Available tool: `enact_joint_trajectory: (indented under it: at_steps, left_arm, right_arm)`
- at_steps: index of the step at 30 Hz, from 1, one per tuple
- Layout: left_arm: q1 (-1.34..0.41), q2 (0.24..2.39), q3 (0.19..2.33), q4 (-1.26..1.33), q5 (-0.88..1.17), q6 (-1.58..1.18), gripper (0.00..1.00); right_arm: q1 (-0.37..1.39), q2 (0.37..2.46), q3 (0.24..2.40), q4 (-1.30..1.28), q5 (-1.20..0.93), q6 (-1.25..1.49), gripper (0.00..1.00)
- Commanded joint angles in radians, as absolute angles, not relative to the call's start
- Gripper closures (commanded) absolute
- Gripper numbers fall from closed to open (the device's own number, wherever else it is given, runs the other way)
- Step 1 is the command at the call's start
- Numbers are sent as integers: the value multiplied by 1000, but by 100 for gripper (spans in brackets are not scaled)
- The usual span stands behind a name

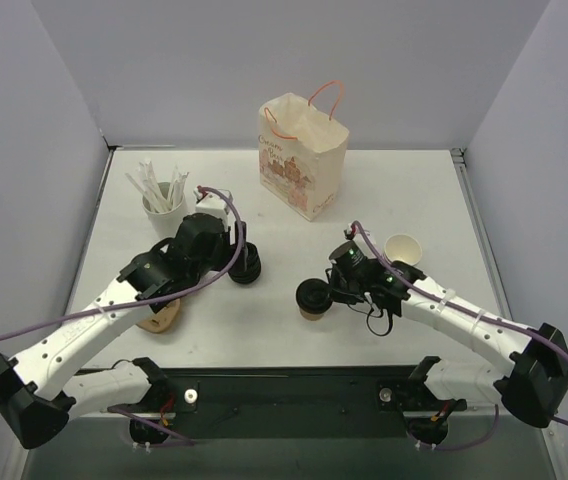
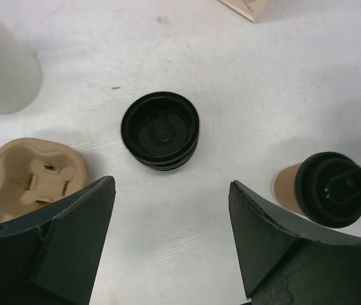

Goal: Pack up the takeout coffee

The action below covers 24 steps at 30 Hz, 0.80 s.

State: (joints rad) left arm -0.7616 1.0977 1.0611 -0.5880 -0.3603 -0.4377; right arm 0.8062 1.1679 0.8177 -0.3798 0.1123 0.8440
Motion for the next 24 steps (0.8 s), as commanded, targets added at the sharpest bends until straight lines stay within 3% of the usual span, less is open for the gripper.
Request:
enact_joint_trajectory:
  at_steps: [1,4,11,17,24]
  left_arm:
    - [-756,1005,1020,-670,-486,-361,18]
    - [-753,948,983,-680,-520,-331,18]
    - [-755,832,902,-669,-549,-305,18]
    - [-758,778,885,-657,-546,-298,19]
    - [-758,772,885,-660,-577,-296,19]
  right_arm:
    - [811,1204,890,-460,213,830,93]
    - [811,1232,925,-471,230,812,100]
    - [789,1284,1053,-527,328,692,100]
    - [625,1365,1170,-534,353,531,100]
    - [459,1509,1265,-485,229,459,100]
